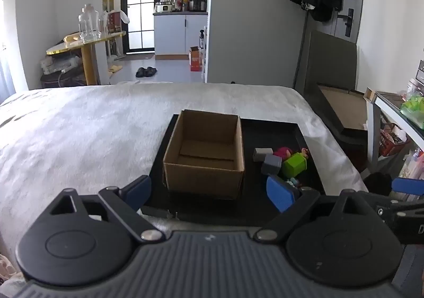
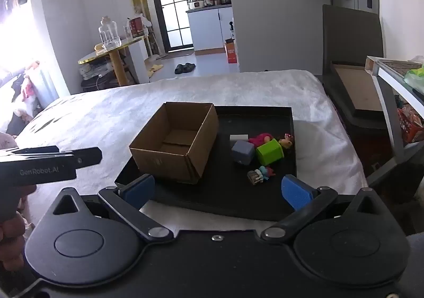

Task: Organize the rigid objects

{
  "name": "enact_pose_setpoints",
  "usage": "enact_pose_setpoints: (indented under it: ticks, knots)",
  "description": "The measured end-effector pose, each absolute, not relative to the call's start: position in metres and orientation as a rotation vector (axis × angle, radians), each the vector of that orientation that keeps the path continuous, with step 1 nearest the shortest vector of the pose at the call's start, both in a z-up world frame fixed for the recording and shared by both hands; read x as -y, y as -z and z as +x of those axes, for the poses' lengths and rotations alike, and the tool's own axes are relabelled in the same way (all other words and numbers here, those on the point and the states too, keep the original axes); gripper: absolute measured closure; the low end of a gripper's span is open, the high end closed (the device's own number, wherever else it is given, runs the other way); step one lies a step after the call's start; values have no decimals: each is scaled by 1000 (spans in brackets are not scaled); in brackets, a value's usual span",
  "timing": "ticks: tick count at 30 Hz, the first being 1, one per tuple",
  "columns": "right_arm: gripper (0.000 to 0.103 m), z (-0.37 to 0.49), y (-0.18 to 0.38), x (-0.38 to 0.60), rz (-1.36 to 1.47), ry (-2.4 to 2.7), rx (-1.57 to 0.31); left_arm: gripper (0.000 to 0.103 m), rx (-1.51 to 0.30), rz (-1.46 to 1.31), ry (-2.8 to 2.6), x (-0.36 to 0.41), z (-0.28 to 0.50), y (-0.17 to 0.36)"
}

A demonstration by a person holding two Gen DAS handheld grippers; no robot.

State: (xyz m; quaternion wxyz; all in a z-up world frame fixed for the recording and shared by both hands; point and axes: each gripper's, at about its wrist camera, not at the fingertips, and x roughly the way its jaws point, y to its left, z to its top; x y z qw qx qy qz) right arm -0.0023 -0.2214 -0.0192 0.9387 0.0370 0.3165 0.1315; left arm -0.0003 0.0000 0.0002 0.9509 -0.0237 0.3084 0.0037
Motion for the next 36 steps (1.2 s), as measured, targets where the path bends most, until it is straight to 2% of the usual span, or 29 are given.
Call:
enact_pose_setpoints:
  ticks: [36]
  knots:
    - [0,-7,28,227,58,-217,-686,10,-646,-40,40,7,-3,7]
